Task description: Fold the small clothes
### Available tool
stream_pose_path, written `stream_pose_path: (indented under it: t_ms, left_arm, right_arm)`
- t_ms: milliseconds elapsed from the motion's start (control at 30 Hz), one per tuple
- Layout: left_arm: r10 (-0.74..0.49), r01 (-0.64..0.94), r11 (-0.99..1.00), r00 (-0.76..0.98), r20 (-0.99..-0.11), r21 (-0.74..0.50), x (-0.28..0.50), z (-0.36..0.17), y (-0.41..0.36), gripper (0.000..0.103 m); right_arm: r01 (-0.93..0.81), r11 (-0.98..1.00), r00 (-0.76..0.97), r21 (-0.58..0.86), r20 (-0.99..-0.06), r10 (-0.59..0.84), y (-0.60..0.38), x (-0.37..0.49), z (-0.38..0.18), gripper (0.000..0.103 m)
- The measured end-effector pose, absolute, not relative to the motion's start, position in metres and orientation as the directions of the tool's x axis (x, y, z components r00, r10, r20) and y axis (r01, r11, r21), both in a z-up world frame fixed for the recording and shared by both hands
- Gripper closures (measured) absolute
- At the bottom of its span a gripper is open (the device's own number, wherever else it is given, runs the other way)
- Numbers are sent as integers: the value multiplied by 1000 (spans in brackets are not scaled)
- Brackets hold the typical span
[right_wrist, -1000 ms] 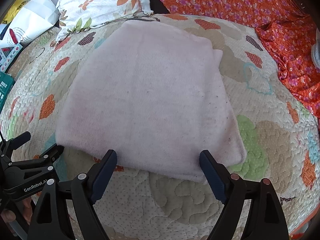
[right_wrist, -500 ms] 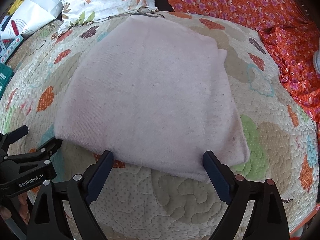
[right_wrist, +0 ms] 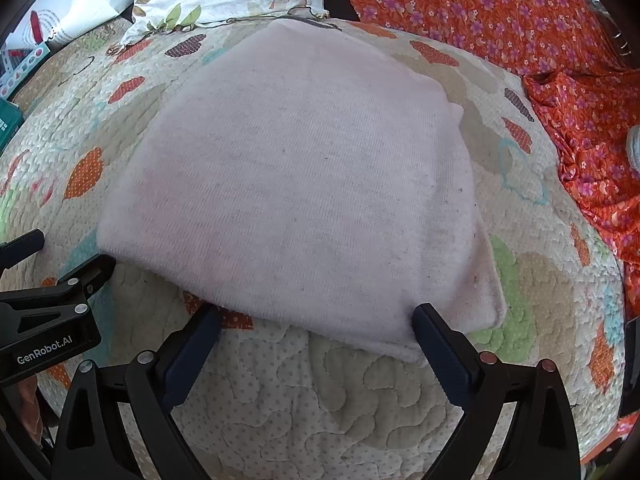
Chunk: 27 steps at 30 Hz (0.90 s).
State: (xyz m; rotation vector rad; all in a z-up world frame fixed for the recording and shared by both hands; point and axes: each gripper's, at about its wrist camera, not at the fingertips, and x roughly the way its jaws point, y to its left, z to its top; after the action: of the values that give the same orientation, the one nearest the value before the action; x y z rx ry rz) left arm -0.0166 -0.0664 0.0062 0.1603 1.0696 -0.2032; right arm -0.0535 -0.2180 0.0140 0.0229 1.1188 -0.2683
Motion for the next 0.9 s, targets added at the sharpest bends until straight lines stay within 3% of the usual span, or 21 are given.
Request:
stream_pose_path:
  t_ms: [700, 900]
  left_arm:
    - [-88, 241, 970, 461, -883, 29, -16, 9, -66, 0]
    - [-93, 240, 970, 529, -844, 44, -20, 24, -64, 0]
  right_arm:
    - [301, 951, 475, 65, -875, -91, -242, -61, 34, 4]
    - [307, 946, 541, 109, -837, -79, -245, -67, 51, 4]
